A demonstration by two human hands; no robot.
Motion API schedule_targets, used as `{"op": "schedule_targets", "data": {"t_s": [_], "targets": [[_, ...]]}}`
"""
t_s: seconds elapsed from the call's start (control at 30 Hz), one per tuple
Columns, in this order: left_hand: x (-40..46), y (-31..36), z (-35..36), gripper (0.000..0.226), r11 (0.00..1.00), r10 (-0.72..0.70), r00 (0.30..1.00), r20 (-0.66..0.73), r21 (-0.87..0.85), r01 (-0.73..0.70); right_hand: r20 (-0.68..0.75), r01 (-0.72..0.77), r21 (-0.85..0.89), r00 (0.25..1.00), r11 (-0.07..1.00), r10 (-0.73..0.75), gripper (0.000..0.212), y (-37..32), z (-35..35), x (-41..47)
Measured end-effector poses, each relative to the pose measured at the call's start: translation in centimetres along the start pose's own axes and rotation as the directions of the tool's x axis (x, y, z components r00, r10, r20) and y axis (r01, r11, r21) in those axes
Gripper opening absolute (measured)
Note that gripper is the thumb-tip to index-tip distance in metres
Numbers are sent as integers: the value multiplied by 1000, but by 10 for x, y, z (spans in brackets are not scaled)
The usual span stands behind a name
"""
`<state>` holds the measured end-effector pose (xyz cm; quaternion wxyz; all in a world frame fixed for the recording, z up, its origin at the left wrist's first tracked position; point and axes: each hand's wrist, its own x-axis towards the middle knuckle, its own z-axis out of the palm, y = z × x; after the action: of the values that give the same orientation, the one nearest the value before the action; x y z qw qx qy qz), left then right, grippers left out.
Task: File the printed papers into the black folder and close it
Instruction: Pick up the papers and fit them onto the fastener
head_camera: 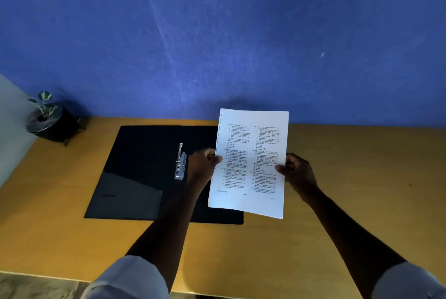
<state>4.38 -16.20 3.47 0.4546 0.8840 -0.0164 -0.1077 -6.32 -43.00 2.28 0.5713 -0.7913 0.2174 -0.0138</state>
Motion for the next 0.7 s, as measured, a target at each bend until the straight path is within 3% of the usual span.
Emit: {"op": "schedule_targets", "data": {"t_s": [0.27, 0.7], "targets": [[7, -53, -33, 21, 989, -142, 990, 28, 39, 140, 92, -118, 76, 990, 990, 110, 18, 5, 57, 1], [11, -112, -53, 24, 939, -343, 935, 91, 47, 340, 98, -208, 10, 974, 978, 206, 16, 14, 112, 18]]}}
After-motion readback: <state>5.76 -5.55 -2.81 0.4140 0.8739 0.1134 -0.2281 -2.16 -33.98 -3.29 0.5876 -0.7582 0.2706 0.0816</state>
